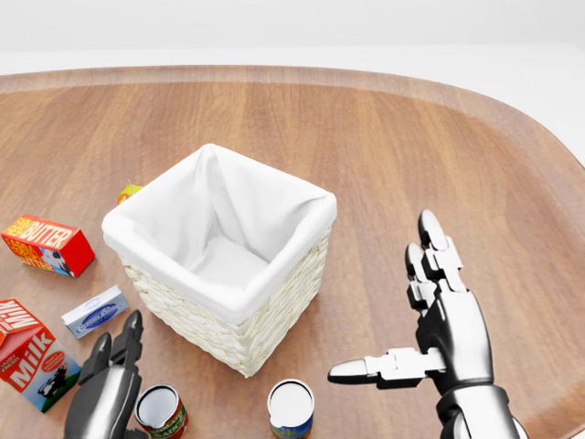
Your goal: Pick up the tomato sauce, and put it in the basket.
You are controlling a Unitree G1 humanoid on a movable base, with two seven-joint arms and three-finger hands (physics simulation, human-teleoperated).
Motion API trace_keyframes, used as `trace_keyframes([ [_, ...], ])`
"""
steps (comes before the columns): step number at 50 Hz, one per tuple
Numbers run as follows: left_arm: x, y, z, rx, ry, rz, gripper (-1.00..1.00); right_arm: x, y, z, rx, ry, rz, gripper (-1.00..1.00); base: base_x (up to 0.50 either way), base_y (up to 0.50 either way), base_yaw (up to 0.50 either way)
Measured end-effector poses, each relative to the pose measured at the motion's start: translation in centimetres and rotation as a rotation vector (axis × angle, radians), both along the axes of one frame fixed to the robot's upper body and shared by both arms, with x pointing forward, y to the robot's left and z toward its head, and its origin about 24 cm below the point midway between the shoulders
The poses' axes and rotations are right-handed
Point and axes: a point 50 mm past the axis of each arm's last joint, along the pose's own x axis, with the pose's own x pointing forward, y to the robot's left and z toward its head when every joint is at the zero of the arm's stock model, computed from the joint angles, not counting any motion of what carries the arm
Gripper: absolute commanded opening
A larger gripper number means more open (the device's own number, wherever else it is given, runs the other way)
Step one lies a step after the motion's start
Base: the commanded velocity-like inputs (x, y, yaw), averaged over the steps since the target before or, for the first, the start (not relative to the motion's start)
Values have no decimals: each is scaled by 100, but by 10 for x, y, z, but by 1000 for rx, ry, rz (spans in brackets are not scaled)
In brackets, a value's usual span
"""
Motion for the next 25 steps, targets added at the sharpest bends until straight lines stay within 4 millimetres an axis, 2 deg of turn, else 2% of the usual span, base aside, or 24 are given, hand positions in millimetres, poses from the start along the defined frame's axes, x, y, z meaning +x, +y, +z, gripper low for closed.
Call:
trace_keyframes([
  [25, 4, -6, 0, 4, -3, -17, 100, 0, -1, 1, 2, -5, -2, 100, 0, 0, 0],
])
